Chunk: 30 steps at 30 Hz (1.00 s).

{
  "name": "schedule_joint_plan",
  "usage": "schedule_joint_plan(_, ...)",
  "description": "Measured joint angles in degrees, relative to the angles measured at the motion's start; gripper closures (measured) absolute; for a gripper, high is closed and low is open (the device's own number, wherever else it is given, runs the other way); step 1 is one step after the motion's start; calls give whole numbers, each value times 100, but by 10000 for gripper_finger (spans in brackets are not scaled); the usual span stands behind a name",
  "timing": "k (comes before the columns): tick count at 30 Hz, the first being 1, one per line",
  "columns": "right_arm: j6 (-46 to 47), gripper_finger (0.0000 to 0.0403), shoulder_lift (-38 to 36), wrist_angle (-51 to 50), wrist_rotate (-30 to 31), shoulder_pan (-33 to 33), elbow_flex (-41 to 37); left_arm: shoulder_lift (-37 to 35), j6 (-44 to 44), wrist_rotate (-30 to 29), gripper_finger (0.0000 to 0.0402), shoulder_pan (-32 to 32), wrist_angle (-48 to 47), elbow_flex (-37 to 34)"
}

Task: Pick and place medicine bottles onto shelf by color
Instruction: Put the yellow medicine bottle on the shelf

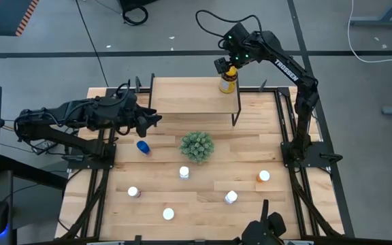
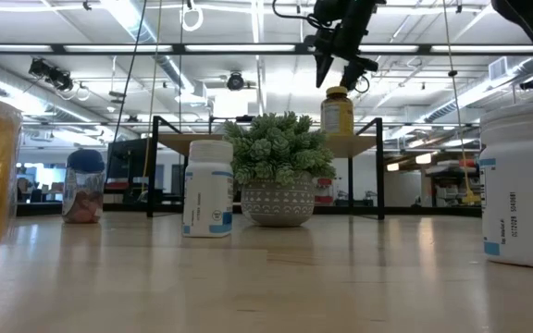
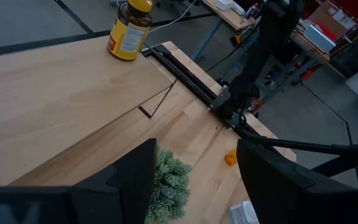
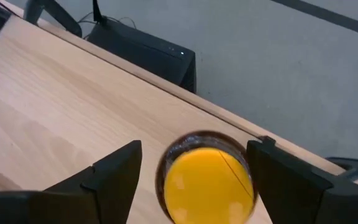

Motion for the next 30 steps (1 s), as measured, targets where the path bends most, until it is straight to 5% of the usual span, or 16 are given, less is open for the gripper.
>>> schedule_joint_plan(16, 588, 109, -554, -1319, 445, 0, 20, 0, 1, 3, 173, -2, -1, 0)
schedule_joint_plan(30, 454, 126, -510, -1301, 899, -168, -421, 0, -1, 4, 173, -2, 0, 0)
